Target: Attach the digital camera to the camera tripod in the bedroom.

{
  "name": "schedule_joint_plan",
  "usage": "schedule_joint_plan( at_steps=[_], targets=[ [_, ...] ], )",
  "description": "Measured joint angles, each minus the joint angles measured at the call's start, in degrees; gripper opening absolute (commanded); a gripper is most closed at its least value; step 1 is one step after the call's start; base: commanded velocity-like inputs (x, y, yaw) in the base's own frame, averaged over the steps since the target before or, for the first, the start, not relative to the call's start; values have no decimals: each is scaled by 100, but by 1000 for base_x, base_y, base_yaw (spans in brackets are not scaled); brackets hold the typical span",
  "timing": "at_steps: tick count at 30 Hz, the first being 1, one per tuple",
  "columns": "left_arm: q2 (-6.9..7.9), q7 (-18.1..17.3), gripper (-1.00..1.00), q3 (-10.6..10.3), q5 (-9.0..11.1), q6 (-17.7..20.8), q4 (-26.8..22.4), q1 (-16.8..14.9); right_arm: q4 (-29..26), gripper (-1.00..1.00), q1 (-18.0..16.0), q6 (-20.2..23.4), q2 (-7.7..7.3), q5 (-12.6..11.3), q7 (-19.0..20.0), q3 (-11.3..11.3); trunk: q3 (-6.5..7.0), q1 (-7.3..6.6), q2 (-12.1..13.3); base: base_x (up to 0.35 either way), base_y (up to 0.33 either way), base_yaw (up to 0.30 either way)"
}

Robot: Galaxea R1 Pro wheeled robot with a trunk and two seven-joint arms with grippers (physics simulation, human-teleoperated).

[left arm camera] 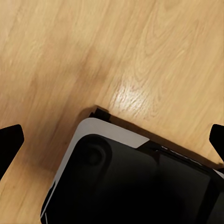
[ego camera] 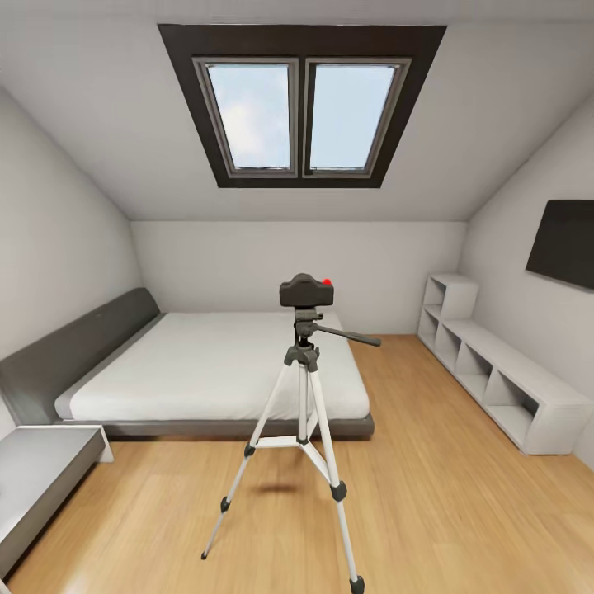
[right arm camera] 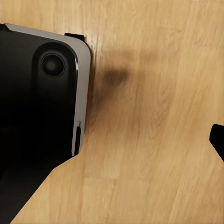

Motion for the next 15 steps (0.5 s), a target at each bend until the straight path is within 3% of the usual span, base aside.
schedule_joint_plan(
  at_steps=[10,15],
  targets=[
    [-2,-21,100,-35,-29,-7,-6,3,4,100,0,-8,-3,-20,-8,-14,0,0,0,0,0,0],
    [1,-47,100,-210,-157,5,25,3,1,100,0,-7,-3,-21,37,-21,0,0,0,0,0,0]
  ],
)
